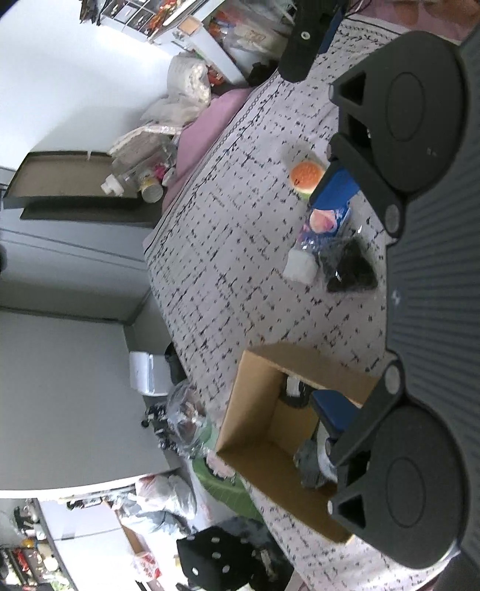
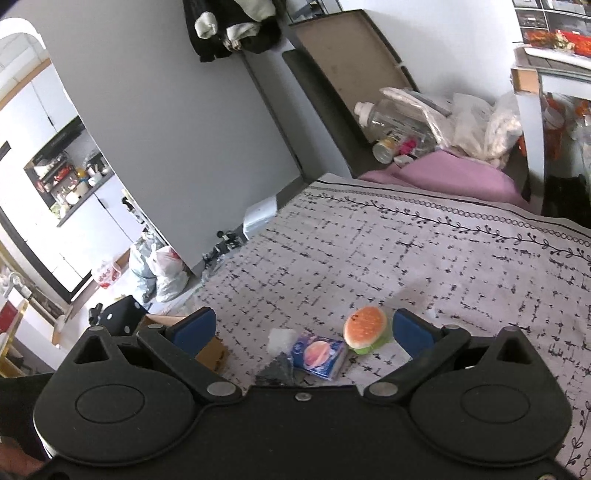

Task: Organize soft objects
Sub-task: 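Move both tools back from the box toward the remaining items on the bed, then close the left gripper on the clear bag of black items while the right grips the burger plush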

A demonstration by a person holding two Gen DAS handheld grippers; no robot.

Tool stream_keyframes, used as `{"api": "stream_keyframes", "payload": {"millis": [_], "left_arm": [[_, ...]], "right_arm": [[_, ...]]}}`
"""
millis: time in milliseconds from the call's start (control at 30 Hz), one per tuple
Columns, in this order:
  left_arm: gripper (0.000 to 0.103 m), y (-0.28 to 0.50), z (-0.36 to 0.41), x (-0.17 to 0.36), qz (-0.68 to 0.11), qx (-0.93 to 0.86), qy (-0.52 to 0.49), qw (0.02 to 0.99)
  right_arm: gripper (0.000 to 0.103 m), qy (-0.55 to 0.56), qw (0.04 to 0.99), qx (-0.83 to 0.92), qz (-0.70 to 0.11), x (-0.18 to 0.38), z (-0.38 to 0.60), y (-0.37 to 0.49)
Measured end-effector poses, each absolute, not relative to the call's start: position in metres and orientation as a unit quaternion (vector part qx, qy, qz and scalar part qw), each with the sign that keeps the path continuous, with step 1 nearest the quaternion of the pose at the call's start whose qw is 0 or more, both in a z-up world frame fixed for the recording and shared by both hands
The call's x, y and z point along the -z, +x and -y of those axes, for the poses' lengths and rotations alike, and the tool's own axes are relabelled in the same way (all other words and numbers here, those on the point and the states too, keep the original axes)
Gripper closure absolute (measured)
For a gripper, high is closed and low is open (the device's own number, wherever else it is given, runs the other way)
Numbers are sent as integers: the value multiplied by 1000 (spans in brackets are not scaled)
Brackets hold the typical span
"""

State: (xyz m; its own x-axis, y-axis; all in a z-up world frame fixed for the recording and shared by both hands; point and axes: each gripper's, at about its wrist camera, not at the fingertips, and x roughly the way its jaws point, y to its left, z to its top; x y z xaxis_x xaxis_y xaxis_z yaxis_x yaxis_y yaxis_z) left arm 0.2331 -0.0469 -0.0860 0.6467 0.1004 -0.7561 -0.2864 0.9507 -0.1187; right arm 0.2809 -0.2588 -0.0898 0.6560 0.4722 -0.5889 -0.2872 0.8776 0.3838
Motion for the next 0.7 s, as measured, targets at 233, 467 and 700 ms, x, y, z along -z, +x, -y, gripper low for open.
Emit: {"api": "stream_keyframes", "payload": {"millis": [233, 467, 700], "left_arm": [[1, 247, 57, 98, -409, -95, -127, 899], [3, 261, 57, 121, -418, -85, -164, 889], [5, 276, 56, 150, -439, -83, -183, 876]], "right_arm": [[0, 147, 896, -200, -367, 98, 268, 290], [0, 146, 885, -187, -400, 118, 265, 304], [2, 163, 873, -169, -426, 136, 254, 325]]}}
